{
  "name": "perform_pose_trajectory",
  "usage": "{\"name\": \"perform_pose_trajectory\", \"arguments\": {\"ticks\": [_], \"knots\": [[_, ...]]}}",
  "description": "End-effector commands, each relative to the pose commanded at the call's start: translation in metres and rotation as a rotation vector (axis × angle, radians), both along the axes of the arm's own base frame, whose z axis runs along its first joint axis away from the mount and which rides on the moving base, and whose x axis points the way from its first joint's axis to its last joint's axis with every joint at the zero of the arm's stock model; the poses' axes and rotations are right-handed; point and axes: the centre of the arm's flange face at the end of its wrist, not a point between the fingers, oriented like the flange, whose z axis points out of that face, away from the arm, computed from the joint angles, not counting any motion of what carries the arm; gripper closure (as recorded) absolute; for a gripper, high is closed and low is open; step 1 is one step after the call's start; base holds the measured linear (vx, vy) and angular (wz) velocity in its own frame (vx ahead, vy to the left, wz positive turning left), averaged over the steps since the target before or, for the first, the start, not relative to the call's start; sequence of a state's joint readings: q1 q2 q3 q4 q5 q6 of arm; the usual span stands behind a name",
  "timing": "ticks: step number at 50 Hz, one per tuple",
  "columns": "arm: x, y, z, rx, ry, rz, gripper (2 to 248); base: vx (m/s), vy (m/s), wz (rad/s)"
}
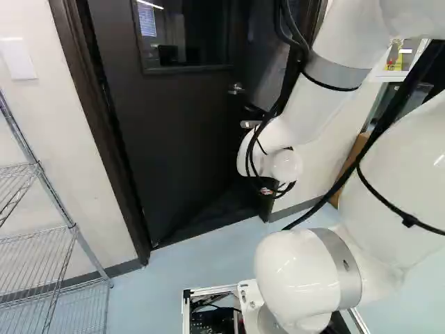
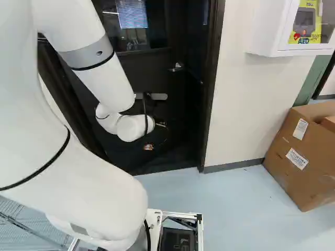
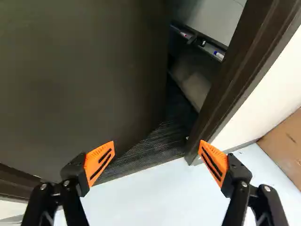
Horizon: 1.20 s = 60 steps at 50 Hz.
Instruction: Open the door and move inside
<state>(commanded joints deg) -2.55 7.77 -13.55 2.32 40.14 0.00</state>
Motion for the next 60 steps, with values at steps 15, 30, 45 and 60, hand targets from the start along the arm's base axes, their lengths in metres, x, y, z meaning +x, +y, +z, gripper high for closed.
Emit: {"name": "perform_pose_trajectory", "arguments": {"ticks": [15,30,45,60], "knots": [[0.0000,0.0000,0.0000,0.000,0.000,0.000,3,0.005,0.000,0.000],[0.0000,0.0000,0.0000,0.000,0.000,0.000,3,0.044,0.002,-0.002],[0.0000,0.0000,0.0000,0.000,0.000,0.000,3,0.112,0.005,-0.014],[0.0000,0.0000,0.0000,0.000,0.000,0.000,3,0.133,0.046,-0.017]]}}
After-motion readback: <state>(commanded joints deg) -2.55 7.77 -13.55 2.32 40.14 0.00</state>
